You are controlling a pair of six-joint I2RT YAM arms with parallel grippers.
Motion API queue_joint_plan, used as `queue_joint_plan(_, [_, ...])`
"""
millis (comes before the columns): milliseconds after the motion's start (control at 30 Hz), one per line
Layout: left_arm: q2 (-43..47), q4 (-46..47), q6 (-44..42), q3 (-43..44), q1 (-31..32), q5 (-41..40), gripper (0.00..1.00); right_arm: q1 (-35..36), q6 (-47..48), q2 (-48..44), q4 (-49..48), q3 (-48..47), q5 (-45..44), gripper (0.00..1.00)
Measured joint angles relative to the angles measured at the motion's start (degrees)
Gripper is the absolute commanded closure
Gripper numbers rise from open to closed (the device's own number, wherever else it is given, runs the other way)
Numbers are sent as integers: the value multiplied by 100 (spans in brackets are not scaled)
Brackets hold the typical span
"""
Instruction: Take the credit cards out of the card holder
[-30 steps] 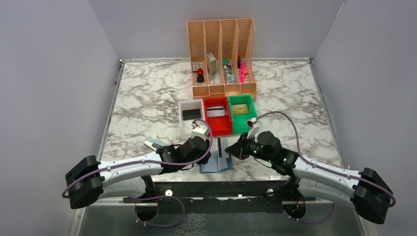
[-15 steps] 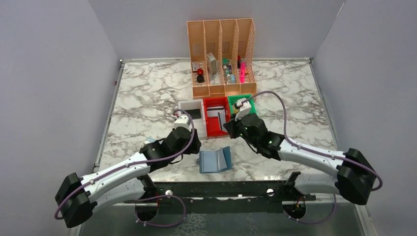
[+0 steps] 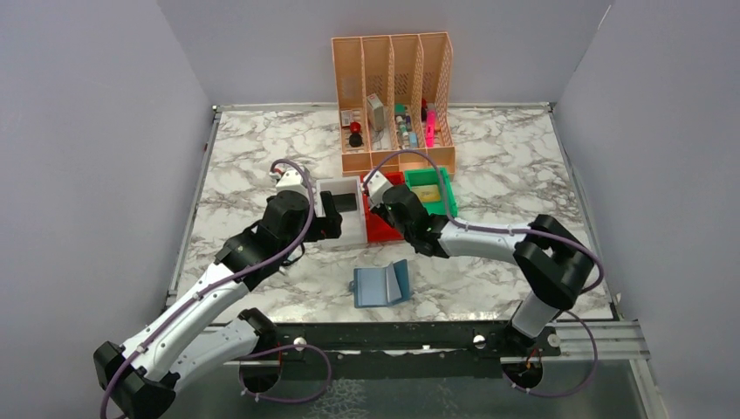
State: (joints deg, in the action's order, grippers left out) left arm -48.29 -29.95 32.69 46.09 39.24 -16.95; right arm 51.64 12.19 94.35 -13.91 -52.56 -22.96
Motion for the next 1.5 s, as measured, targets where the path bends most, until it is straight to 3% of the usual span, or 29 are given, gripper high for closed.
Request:
queue_joint_plan(300, [173, -426, -363, -225, -68, -2, 1, 0, 1814, 780, -673, -81, -256, 99])
queue_joint_plan(567, [420, -590, -389, -284, -68, -66, 1, 0, 2817, 1182, -1266, -177, -273, 98])
queue_joint_plan(700, [404, -616, -417, -284, -68, -66, 1, 0, 3123, 1425, -1370, -177, -275, 89])
queue_joint_plan(967, [393, -619, -437, -284, -68, -66, 1, -2, 3126, 1486, -1298, -195, -249, 69])
queue_joint_plan(1333, [393, -619, -444, -284, -68, -66, 1, -37, 3023, 1209, -1248, -201, -245, 68])
queue_joint_plan(1500, [391, -619, -444, -284, -68, -66, 1, -39, 2465, 673, -1021, -203, -315, 68])
